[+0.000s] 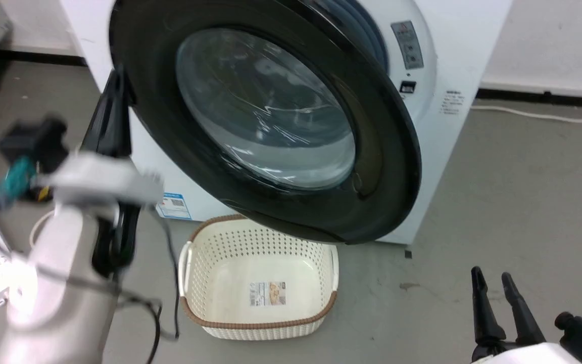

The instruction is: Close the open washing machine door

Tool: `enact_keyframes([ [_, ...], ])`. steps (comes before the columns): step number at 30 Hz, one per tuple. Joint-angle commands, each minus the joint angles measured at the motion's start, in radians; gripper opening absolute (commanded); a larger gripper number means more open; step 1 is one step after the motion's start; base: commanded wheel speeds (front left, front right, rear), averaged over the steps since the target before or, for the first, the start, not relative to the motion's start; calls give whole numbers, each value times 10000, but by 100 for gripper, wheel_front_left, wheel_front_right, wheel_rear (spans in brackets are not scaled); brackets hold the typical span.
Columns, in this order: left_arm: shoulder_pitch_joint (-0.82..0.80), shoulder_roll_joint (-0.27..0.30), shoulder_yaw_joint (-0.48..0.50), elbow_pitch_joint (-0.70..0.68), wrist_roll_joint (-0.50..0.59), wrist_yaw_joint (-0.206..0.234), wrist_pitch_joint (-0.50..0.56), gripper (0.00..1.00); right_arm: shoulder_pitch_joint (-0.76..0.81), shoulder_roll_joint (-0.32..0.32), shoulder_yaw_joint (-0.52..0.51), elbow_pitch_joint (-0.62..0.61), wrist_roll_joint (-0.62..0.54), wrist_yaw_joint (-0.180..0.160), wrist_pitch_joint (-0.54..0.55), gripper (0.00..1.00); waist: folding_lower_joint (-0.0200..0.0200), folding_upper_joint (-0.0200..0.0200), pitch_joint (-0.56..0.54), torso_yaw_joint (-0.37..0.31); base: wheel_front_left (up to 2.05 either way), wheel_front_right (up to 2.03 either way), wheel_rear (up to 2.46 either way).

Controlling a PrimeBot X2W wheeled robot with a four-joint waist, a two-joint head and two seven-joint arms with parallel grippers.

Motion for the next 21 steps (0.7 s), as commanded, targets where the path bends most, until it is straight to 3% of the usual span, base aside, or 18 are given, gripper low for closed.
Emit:
enact_keyframes([
  [1, 611, -22, 221, -251, 321, 85, -41, 0, 145, -4, 22, 7, -28, 10, -42, 100, 2, 0, -211, 170, 0, 0, 0],
  [6, 2380, -129, 877, -828, 949, 192, -42, 0, 317, -4, 138, 50, -1, 10, -42, 100, 2, 0, -375, 267, 0, 0, 0],
  [9, 3359, -208, 988, -696, 787, 226, -41, 0, 368, -4, 226, 54, -15, 10, -42, 100, 2, 0, -423, 252, 0, 0, 0],
  [16, 4706, -91, 687, -571, 745, 187, 313, 0, 524, -4, 345, -5, -246, 10, -42, 100, 2, 0, -489, 258, 0, 0, 0],
  [17, 4845, -79, 639, -561, 743, 180, 361, 33, 556, -4, 362, -7, -310, 10, -42, 100, 2, 0, -498, 263, 0, 0, 0],
  [18, 4964, -80, 623, -556, 722, 192, 386, 49, 584, -4, 372, -6, -394, 10, -42, 100, 2, 0, -507, 270, 0, 0, 0],
  [19, 5059, -78, 621, -565, 713, 212, 385, 100, 610, -4, 377, -3, -499, 10, -42, 100, 2, 0, -520, 279, 0, 0, 0],
  [21, 5208, -69, 619, -602, 714, 235, 355, 100, 653, -4, 372, -1, -705, 10, -42, 100, 2, 0, -539, 293, 0, 0, 0],
])
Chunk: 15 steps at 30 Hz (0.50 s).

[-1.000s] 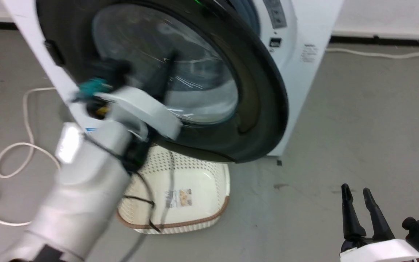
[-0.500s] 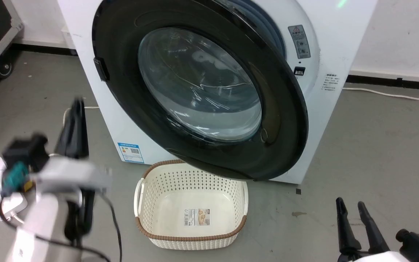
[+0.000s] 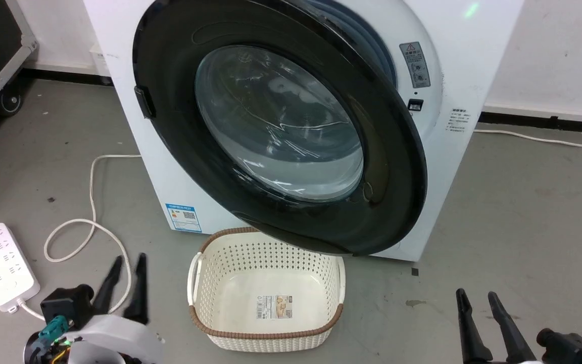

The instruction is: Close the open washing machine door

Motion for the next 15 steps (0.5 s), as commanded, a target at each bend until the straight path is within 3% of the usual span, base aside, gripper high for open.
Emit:
enact_keyframes([
  [1, 108, 45, -1, -36, 20, 23, -25, 100, 120, -3, 12, -28, -92, 10, -42, 100, 1, 0, -5, 4, 0, 0, 0],
  [7, 283, 107, -103, -226, 193, 124, -86, 100, 97, -3, -16, -79, -797, 10, -42, 100, 1, 0, 8, 23, 0, 0, 0],
  [8, 298, 111, -105, -263, 218, 150, -102, 100, 75, -3, -8, -71, -895, 10, -42, 88, 1, 0, 16, 20, 0, 0, 0],
  [9, 313, 107, -104, -301, 229, 171, -115, 100, 27, -3, -17, -96, -975, 10, -42, 34, 1, 0, 26, 16, 0, 0, 0],
  [10, 326, 100, -99, -345, 237, 191, -131, 100, -21, -3, 5, -93, -1082, 10, -42, 0, 1, 0, 36, 14, 0, 0, 0],
  [15, 381, 62, -34, -604, 255, 304, -201, 100, -749, -3, 263, 180, -1416, 10, 48, 0, 1, 0, 124, -28, 0, 0, 0],
])
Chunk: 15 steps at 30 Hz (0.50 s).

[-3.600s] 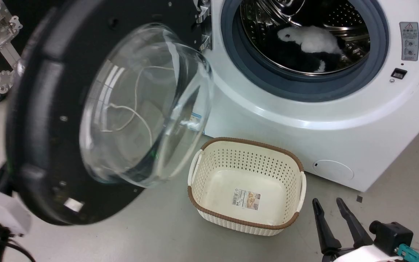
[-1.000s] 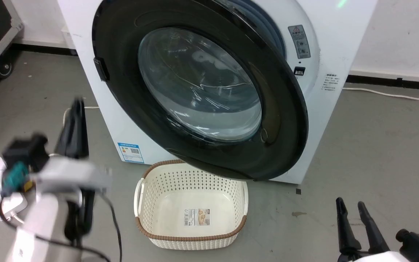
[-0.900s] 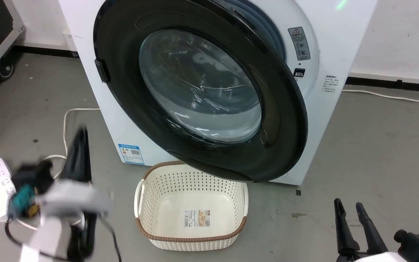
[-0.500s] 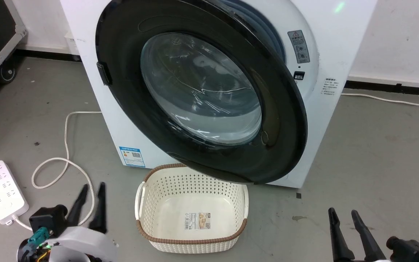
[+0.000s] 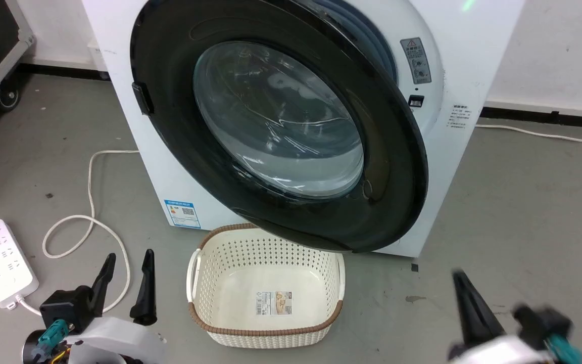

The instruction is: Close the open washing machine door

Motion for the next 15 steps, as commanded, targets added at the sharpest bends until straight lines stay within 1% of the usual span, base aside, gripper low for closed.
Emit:
enact_keyframes([
  [1, 144, 0, 31, -67, 83, 51, -75, 100, -344, -1, 93, 37, -96, 10, 50, 0, -1, -1, 23, -1, 0, 0, 0],
  [7, 22, -18, 31, -332, 86, 45, -114, 100, -2152, -1, 781, 789, -534, 10, 569, 0, -1, -1, 415, 195, 0, 0, 0],
  [15, -232, -13, 93, -291, -5, -75, -158, 100, -4054, -1, 549, 2639, -780, 10, 479, 0, -1, -1, 989, 542, 0, 0, 0],
])
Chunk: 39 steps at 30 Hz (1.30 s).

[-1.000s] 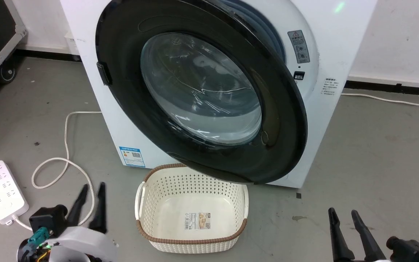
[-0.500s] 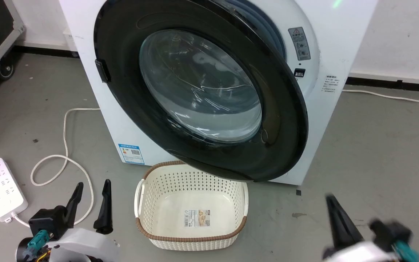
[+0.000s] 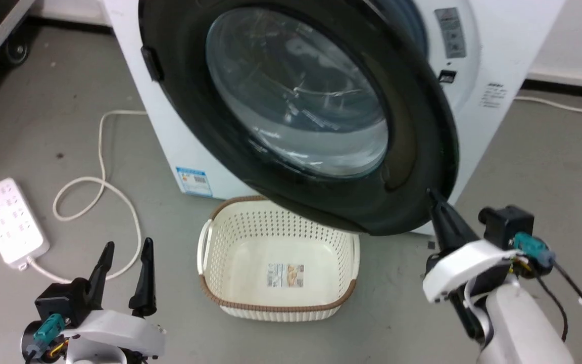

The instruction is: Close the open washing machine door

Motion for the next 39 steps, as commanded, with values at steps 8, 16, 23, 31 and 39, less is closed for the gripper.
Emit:
enact_keyframes([
  [8, -267, -80, 39, 183, -82, -211, -101, 100, -1046, -3, -978, 1165, -236, 8, -358, 0, -2, 0, 425, 251, 0, 0, 0],
  [16, -706, -128, 117, 196, -102, -464, -140, 100, -2266, -3, -2289, 1890, -1103, 8, -486, 0, -2, 0, 1097, 436, 0, 0, 0],
  [23, -1276, -115, 368, 149, -3, -788, -165, 100, -4020, -3, -3785, 2476, -2421, 8, -498, 0, -2, 0, 2024, 708, 0, 0, 0],
  [31, -1595, -244, 644, 97, 254, -1049, -170, 100, -5156, -3, -5004, 2600, -3294, 8, -555, 2, -2, 0, 2487, 885, 0, 0, 0],
  [39, -1657, -423, 910, 98, 568, -1257, -171, 100, -5743, -3, -5669, 2762, -3601, 8, -619, 4, -2, 0, 2508, 835, 0, 0, 0],
])
